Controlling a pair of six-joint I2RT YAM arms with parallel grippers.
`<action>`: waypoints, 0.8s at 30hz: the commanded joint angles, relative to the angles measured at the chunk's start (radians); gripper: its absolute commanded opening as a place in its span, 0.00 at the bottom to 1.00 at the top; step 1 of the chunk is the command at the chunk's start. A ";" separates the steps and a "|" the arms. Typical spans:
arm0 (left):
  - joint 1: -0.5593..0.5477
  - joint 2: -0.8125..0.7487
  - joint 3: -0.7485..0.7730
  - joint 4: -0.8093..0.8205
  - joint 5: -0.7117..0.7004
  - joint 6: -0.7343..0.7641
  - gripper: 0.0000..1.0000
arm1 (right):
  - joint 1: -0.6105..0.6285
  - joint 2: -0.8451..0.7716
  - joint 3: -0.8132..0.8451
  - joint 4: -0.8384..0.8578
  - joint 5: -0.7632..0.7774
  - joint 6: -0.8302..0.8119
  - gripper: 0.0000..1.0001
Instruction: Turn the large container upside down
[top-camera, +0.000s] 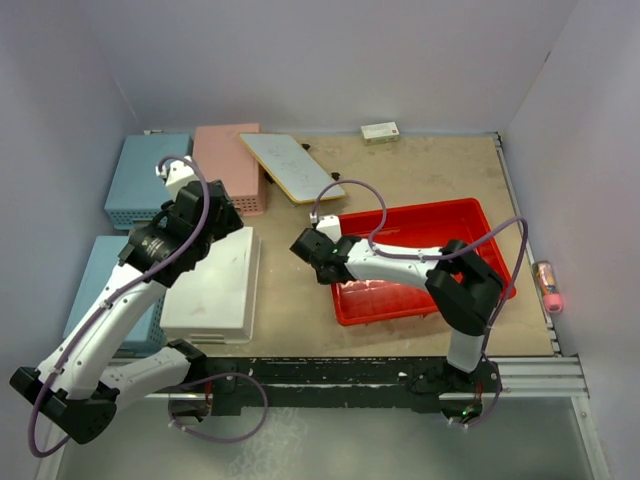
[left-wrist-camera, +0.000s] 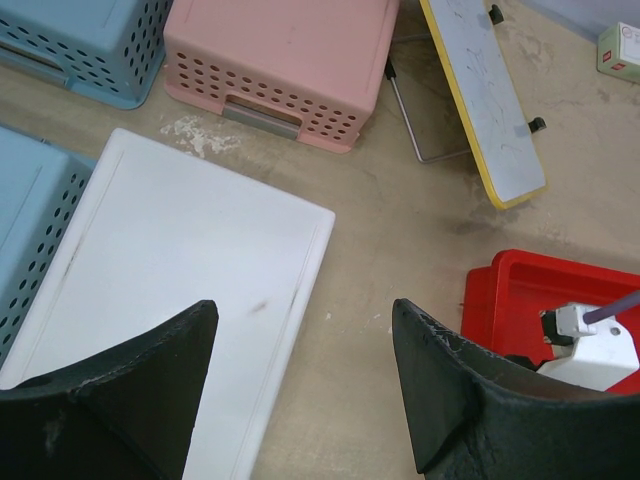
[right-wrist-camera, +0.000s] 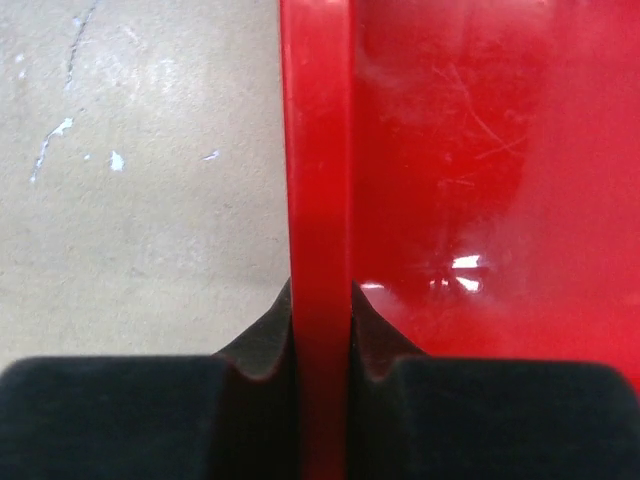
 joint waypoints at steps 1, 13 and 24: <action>0.006 -0.027 -0.001 0.025 0.000 0.012 0.68 | 0.003 -0.021 0.052 -0.040 0.031 -0.005 0.00; 0.006 -0.040 0.001 0.013 -0.035 0.025 0.68 | 0.000 -0.409 0.231 -0.176 -0.205 0.045 0.00; 0.007 -0.038 0.045 -0.031 -0.099 0.024 0.68 | -0.011 -0.565 0.297 0.135 -0.521 0.282 0.00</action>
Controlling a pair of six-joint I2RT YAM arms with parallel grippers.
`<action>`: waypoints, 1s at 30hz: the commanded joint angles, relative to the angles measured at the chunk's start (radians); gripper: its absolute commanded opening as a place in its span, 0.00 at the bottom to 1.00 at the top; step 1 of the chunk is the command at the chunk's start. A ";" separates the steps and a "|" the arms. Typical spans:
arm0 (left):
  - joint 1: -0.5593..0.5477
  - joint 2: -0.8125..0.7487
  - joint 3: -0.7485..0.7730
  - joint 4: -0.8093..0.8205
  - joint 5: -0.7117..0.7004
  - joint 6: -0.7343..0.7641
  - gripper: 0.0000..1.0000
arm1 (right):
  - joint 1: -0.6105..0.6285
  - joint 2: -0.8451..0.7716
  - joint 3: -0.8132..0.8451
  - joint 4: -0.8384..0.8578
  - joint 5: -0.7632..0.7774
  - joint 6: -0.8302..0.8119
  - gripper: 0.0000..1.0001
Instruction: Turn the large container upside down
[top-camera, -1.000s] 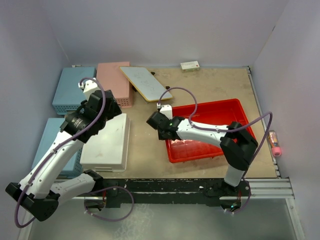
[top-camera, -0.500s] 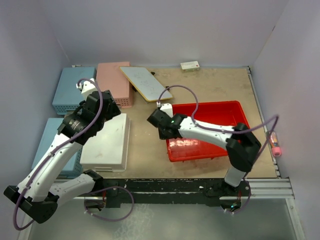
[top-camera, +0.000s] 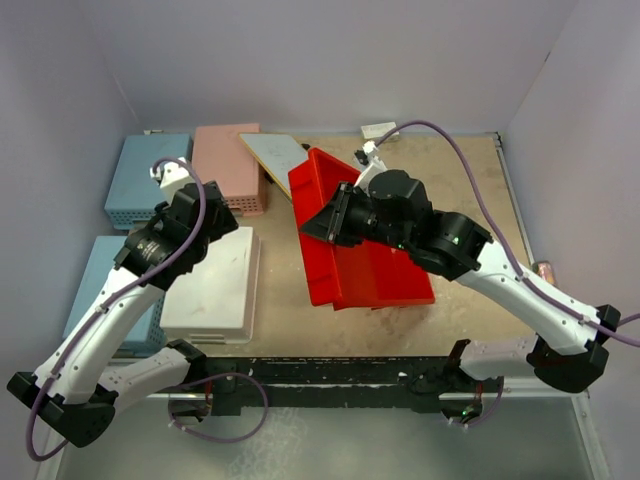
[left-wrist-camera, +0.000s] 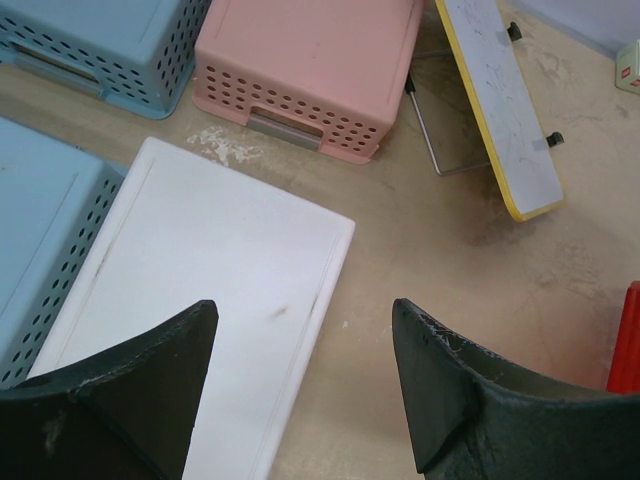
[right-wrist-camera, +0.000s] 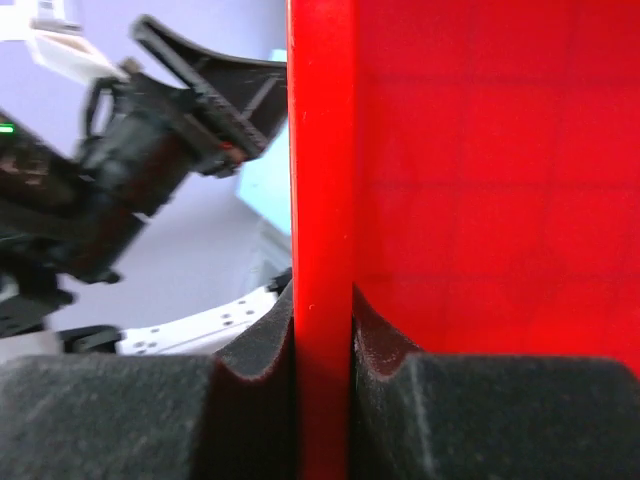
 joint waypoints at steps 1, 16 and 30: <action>0.008 -0.017 0.054 -0.030 -0.073 0.014 0.68 | -0.003 -0.002 0.006 0.238 -0.145 0.132 0.00; 0.112 0.032 0.128 -0.053 -0.051 -0.019 0.68 | -0.010 0.067 -0.049 0.666 -0.352 0.360 0.00; 0.272 0.075 0.143 0.028 0.107 0.004 0.68 | -0.198 -0.103 -0.391 1.024 -0.448 0.804 0.00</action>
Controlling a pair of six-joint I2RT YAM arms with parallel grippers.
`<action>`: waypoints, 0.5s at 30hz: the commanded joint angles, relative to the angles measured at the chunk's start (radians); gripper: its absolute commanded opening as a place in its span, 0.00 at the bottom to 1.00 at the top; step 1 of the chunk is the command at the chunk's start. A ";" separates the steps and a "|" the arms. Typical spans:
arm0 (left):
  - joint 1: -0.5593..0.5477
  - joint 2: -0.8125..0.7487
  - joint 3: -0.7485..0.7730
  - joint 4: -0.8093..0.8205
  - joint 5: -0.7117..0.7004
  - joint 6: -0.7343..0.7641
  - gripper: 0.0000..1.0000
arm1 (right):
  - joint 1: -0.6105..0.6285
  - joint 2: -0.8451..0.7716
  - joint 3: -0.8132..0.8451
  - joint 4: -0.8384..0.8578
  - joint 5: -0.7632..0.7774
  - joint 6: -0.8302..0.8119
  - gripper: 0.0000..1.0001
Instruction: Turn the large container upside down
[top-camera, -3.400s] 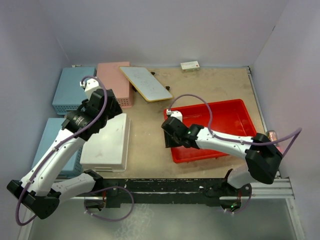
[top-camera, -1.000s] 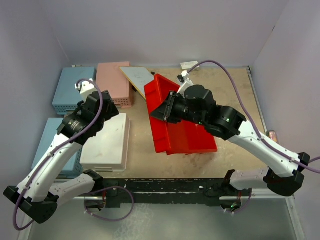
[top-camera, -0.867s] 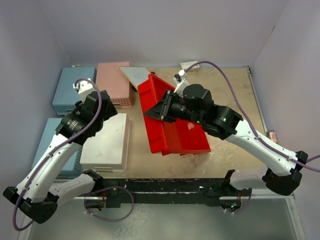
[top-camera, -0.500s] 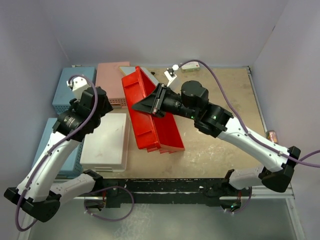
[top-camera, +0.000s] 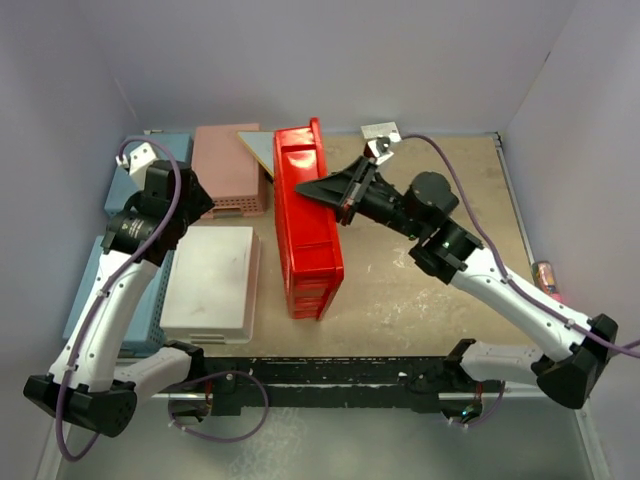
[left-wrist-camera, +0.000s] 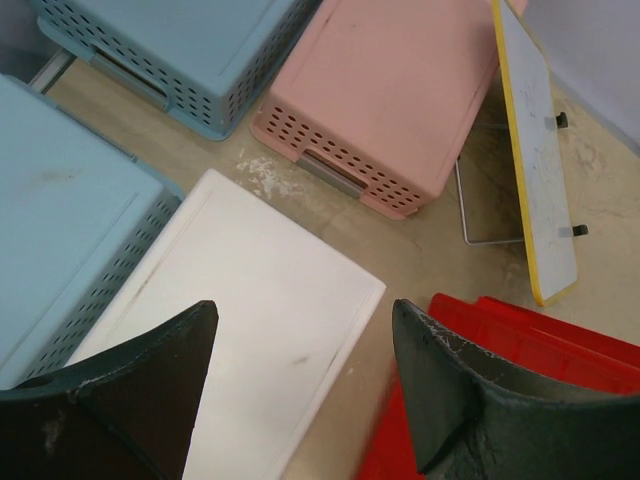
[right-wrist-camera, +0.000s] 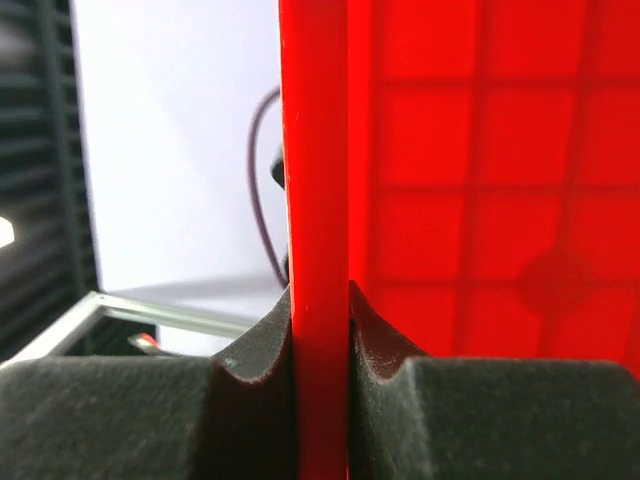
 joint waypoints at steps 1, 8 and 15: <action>0.008 0.003 0.048 0.063 0.026 0.013 0.68 | -0.071 -0.078 -0.120 0.225 -0.072 0.270 0.00; 0.008 0.020 0.037 0.090 0.056 0.013 0.68 | -0.150 -0.130 -0.202 0.183 -0.133 0.387 0.00; 0.008 0.020 0.029 0.098 0.063 0.028 0.68 | -0.310 -0.294 -0.480 0.138 -0.220 0.442 0.00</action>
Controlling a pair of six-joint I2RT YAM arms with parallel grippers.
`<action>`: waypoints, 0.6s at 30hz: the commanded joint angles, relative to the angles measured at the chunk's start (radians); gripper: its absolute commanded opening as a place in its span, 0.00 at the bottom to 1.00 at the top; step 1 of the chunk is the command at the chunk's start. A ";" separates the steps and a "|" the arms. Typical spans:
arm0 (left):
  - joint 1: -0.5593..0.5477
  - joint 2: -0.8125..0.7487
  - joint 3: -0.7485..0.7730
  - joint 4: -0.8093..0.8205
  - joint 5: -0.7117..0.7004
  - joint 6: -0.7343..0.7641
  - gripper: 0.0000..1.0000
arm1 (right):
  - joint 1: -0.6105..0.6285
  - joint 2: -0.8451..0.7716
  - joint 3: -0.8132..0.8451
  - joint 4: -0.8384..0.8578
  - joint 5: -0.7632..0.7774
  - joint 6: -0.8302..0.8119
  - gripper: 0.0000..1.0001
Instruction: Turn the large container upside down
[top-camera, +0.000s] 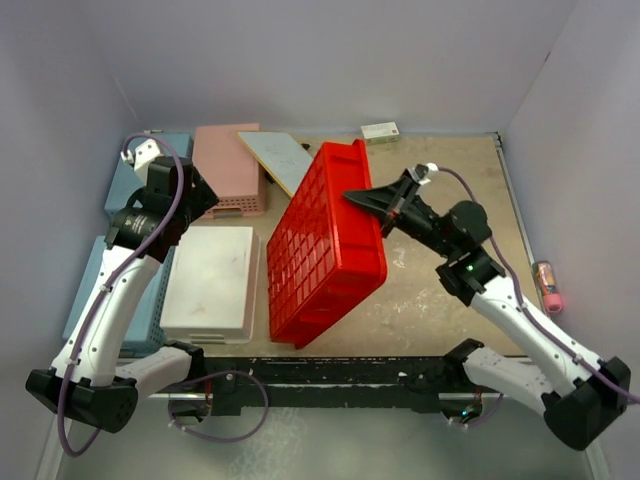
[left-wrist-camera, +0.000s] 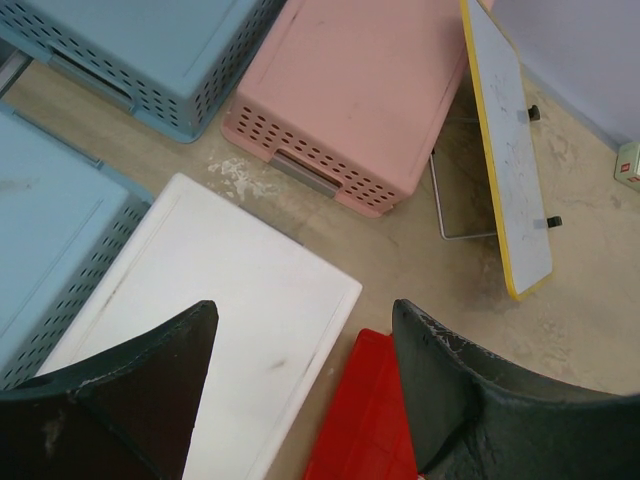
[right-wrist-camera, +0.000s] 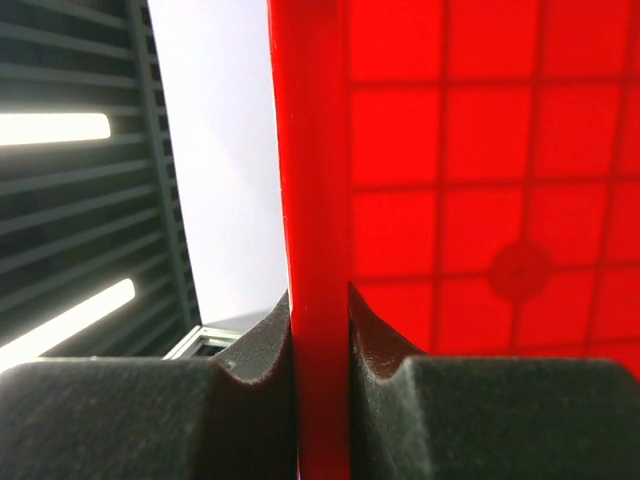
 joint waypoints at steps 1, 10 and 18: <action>0.005 -0.006 0.026 0.049 0.015 0.022 0.68 | -0.121 -0.115 -0.201 -0.050 -0.129 0.098 0.02; 0.005 -0.008 0.026 0.070 0.061 0.027 0.68 | -0.387 -0.223 -0.510 -0.193 -0.486 -0.136 0.39; 0.005 -0.019 0.000 0.100 0.116 0.021 0.68 | -0.584 -0.108 -0.282 -0.872 -0.510 -0.786 0.54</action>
